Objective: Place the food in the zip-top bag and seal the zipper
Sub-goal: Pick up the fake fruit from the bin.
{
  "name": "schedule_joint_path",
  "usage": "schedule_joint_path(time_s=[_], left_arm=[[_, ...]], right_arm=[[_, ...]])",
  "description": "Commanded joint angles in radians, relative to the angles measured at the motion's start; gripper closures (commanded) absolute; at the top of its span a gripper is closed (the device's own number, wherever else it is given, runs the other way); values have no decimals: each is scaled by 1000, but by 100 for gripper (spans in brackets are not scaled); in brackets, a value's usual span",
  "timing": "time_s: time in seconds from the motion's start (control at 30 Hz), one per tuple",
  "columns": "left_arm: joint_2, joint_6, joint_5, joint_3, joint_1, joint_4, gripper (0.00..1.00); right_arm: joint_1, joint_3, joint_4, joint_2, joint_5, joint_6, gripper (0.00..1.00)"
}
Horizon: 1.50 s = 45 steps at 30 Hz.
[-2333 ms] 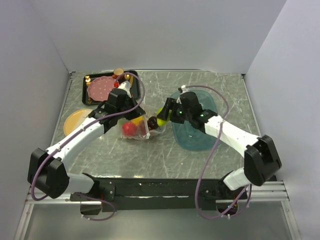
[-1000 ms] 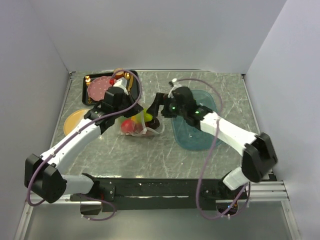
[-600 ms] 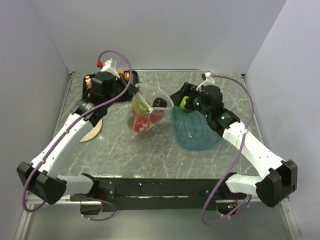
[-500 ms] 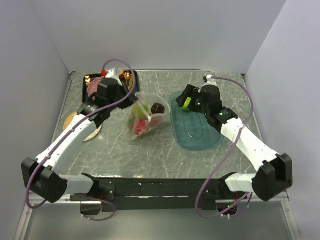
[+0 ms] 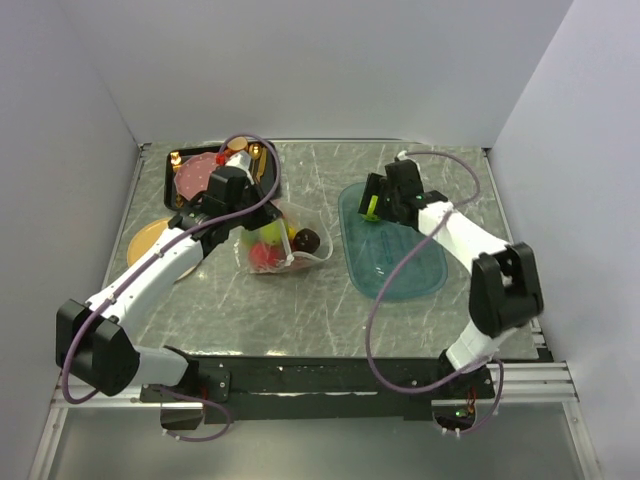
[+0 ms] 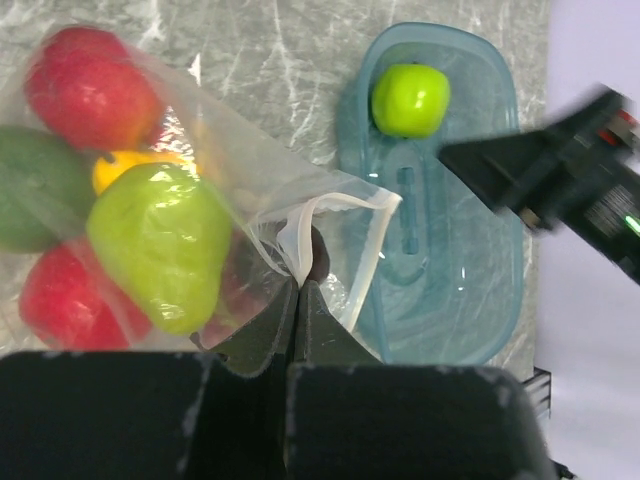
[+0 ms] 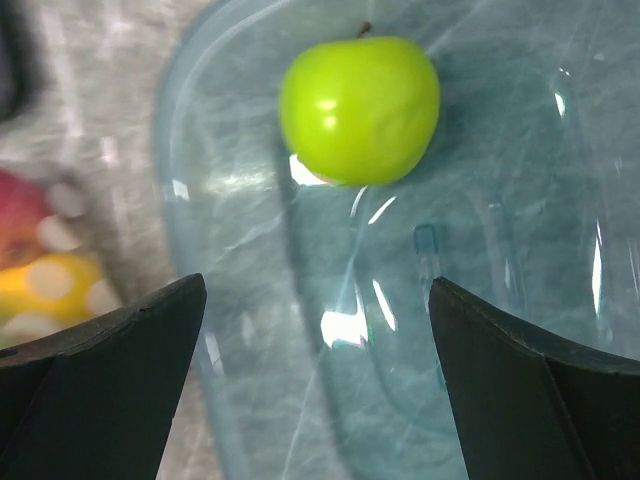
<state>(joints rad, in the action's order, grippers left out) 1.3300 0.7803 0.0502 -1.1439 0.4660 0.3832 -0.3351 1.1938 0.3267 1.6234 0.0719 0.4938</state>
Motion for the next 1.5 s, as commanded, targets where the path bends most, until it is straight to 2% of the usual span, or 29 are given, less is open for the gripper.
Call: schedule_joint_path(time_s=[0.0, 0.2, 0.3, 0.43, 0.53, 0.57, 0.63, 0.7, 0.8, 0.93, 1.2, 1.23, 1.43, 1.47], left_arm=[[-29, -1, 48, -11, -1, -72, 99], [-26, 11, 66, 6, -1, -81, 99], [-35, 13, 63, 12, -1, -80, 99], [-35, 16, 63, 21, -1, -84, 99], [-34, 14, 66, 18, -1, -78, 99], [-34, 16, 65, 18, -1, -76, 99], [-37, 19, 68, 22, -1, -83, 99], [-43, 20, 69, 29, -1, -87, 99], [-43, 20, 66, 32, -1, -86, 99], [-46, 27, 73, 38, -1, -93, 99], [-45, 25, 76, 46, -1, -98, 99], [-43, 25, 76, 44, -1, -96, 99], [-29, 22, 83, 36, -1, -101, 99], [-25, 22, 88, 35, -1, -102, 99]], right_arm=[[21, 134, 8, 133, 32, -50, 0], [28, 248, 14, 274, 34, -93, 0], [28, 308, 57, 328, 91, -104, 0], [31, 297, 15, 346, 74, -127, 0], [31, 311, 32, 366, 72, -118, 10], [31, 311, 32, 368, 60, -110, 18], [36, 297, 15, 362, 40, -107, 27], [36, 279, -4, 351, 28, -106, 30], [38, 280, 8, 342, 26, -101, 42], [38, 210, -38, 247, -7, -93, 50], [38, 118, -3, 90, -70, -81, 56], [38, 101, -5, 46, -102, -68, 59], [-51, -75, -97, -202, -119, 38, 62], [-68, -106, -119, -224, -176, 55, 62]])
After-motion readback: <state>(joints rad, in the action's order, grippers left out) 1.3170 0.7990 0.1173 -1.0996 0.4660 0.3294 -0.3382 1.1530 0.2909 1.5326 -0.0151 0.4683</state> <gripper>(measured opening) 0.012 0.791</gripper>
